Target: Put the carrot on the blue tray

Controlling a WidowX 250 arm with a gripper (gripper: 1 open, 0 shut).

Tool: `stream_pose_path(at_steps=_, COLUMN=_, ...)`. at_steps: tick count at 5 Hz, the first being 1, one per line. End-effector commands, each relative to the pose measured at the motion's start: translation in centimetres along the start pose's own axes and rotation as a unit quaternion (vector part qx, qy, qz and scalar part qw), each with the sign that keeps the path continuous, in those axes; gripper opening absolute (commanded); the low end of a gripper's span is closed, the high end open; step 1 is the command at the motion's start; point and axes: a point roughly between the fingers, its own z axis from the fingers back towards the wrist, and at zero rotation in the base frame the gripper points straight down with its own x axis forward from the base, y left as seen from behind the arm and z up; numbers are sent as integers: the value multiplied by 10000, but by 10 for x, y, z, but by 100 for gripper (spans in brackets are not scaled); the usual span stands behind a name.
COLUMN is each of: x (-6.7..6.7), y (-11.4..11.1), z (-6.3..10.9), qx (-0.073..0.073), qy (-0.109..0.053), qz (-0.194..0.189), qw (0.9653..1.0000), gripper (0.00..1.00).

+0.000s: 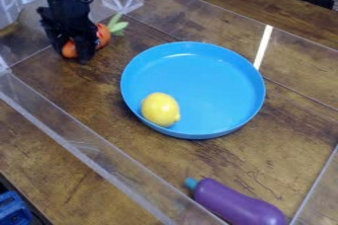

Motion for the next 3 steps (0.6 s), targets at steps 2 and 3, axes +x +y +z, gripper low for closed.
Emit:
stream_pose_path(at_steps=2, x=32, y=31, z=82, qx=209, qy=-395, qz=-329, qw=9985, gripper=0)
stream_pose_path(at_steps=3, x=26, y=28, z=81, qx=163, qy=-415, qz=-388, qw=9983, gripper=0)
